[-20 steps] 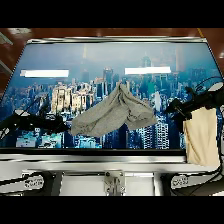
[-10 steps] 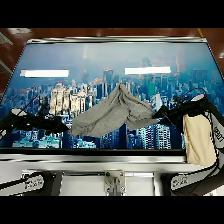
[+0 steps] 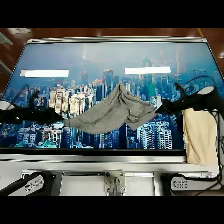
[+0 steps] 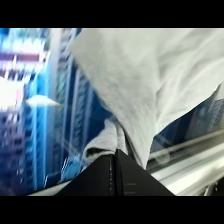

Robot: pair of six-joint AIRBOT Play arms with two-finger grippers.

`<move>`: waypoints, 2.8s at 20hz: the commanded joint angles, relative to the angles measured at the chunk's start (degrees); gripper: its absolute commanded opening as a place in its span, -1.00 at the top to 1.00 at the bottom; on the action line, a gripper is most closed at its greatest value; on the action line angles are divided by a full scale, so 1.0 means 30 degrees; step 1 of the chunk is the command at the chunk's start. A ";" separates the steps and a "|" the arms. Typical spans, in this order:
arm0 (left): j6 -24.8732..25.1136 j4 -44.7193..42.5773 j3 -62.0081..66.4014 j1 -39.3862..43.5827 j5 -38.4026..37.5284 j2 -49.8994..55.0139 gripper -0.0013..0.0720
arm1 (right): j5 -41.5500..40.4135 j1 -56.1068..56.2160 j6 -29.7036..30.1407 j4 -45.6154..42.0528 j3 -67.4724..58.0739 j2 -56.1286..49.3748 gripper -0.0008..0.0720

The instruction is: Fold the shirts.

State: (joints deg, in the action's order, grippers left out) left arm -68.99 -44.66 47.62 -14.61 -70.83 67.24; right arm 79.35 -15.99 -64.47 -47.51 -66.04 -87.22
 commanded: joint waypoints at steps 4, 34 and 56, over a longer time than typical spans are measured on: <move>-0.0015 0.0291 1.1999 -0.0044 0.0576 -0.7147 0.87 | -0.1129 -0.0007 0.1450 0.0765 -0.8204 0.9515 0.82; -0.4947 -0.9267 0.6091 -0.0022 0.2426 -0.4146 0.87 | -1.0302 0.1209 -0.3993 0.2339 -1.6050 -0.3264 0.82; -0.3665 -0.6761 0.2681 -0.5319 -0.6426 0.1741 -0.91 | 0.8393 -0.1945 -0.5107 -0.7351 -1.5336 -0.3475 -0.67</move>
State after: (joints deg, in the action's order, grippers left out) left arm -81.41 -63.68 63.07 -26.98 -84.64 76.07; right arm 84.66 -15.77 -78.94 -62.57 -113.47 -100.84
